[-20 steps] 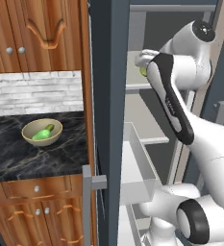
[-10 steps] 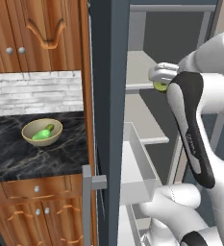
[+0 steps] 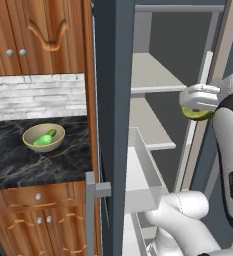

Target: Take the mango, corn, and lemon wedge from the freezer and place them in the bowl on the counter.

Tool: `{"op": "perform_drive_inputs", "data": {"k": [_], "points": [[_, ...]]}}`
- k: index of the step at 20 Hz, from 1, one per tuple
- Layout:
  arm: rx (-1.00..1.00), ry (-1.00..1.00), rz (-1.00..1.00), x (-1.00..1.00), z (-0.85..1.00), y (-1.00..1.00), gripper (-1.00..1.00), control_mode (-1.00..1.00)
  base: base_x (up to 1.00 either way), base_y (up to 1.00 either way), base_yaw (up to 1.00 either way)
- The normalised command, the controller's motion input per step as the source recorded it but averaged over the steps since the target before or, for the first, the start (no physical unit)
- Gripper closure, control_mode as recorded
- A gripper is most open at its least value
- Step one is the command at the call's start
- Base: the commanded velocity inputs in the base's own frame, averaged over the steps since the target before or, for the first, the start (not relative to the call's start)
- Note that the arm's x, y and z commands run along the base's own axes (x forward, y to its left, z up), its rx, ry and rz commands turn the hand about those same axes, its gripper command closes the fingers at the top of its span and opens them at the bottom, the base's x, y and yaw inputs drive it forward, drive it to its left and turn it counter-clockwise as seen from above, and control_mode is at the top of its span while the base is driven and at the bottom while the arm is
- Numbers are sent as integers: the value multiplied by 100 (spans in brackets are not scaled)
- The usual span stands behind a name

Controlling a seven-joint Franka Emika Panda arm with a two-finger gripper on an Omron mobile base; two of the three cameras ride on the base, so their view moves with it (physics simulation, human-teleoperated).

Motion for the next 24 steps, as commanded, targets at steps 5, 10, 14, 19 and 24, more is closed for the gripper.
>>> {"op": "perform_drive_inputs", "data": {"k": [5,10,14,19,24], "points": [[0,13,0,-96,-3,-1,100,-100,0,0,0],[0,5,0,-68,0,0,100,-100,0,0,0],[0,0,0,-31,0,0,100,100,-12,0,0],[0,0,0,0,0,0,100,100,-85,0,0],[0,0,0,0,0,0,100,100,-100,17,-2]]}}
